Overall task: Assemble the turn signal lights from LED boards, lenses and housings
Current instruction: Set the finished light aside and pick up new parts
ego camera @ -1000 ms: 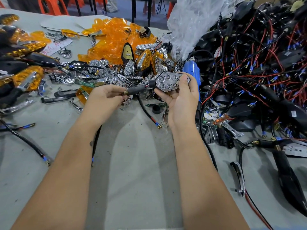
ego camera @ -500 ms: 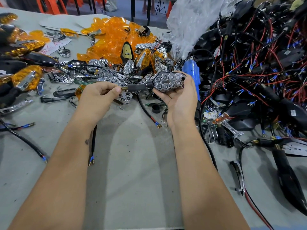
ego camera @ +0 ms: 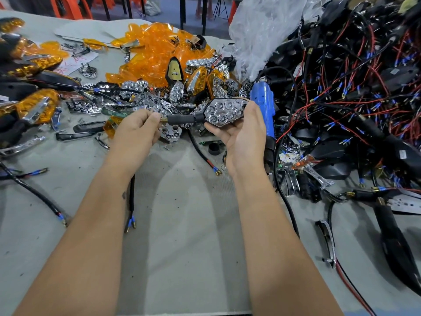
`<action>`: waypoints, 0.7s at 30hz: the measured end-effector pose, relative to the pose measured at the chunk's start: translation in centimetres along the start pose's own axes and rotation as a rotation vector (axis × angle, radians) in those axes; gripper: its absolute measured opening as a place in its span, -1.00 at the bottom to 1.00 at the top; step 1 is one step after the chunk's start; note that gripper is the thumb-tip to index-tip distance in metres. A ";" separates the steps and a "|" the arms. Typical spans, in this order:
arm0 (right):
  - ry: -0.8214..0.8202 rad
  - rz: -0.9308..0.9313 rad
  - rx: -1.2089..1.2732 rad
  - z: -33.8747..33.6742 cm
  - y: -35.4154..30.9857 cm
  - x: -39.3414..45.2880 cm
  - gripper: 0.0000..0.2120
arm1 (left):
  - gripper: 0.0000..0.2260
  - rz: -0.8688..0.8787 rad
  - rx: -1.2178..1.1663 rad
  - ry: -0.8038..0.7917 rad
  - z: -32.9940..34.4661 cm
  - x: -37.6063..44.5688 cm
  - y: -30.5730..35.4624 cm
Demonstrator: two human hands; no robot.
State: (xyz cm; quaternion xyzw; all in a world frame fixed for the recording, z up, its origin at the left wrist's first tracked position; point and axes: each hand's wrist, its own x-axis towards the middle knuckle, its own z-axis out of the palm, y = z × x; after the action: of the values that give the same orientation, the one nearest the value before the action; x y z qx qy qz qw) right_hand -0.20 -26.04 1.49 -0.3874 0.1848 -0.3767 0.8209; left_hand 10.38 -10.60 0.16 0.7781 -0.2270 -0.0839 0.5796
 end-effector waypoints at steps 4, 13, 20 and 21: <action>0.002 -0.037 -0.020 0.0 0.0 -0.2 -0.76 | -0.73 -0.040 -0.010 -0.020 0.2 0.2 0.3; 0.050 0.017 0.039 0.1 -0.3 -0.1 -0.82 | -0.77 -0.046 -0.205 -0.141 -0.6 0.3 0.2; 0.049 0.016 0.031 0.1 -0.2 -0.1 -0.72 | -0.74 0.001 -0.176 -0.144 -0.3 0.3 -0.2; 0.049 0.011 0.028 0.1 -0.2 -0.1 -0.71 | -0.74 0.001 -0.152 -0.155 -0.2 0.2 -0.3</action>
State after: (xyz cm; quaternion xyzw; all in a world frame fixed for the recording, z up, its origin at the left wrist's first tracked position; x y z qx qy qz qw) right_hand -0.31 -25.96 1.72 -0.3654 0.2015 -0.3841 0.8236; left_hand 10.70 -10.47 0.00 0.7231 -0.2646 -0.1602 0.6177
